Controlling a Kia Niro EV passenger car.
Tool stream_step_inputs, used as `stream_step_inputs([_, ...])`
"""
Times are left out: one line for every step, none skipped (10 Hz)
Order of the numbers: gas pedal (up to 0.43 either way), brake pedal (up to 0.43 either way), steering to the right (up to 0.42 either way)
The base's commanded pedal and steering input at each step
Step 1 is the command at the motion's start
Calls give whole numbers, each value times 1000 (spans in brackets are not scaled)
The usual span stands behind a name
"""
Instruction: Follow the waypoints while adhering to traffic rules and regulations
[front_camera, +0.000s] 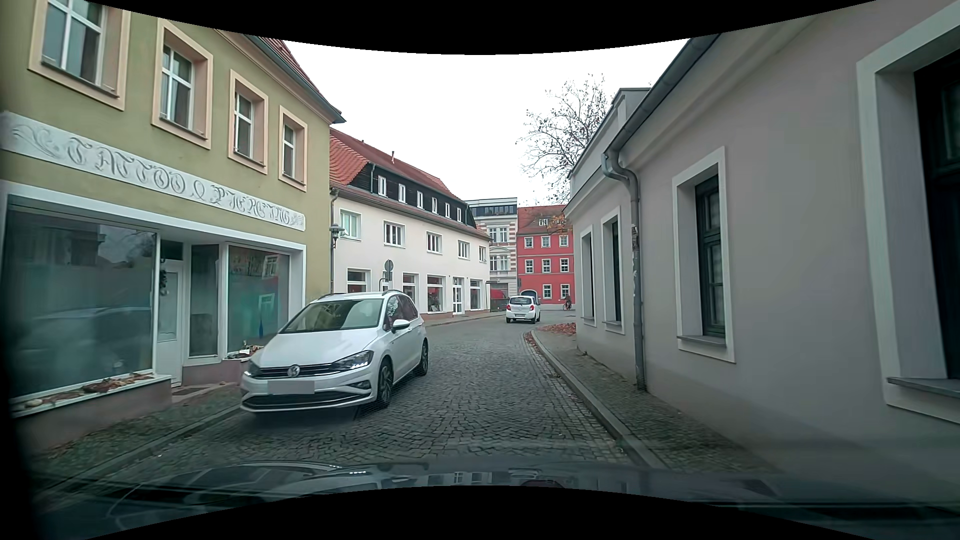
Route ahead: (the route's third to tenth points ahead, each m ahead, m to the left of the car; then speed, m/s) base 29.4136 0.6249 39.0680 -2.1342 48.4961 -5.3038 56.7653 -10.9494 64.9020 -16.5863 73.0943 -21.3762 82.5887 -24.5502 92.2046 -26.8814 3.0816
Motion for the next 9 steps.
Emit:
stream_step_inputs([87, 0, -17])
stream_step_inputs([98, 0, -19])
stream_step_inputs([98, 0, -21])
stream_step_inputs([110, 0, -22])
stream_step_inputs([110, 0, -23])
stream_step_inputs([118, 0, -26])
stream_step_inputs([118, 0, -33])
stream_step_inputs([130, 0, -38])
stream_step_inputs([130, 0, -43])
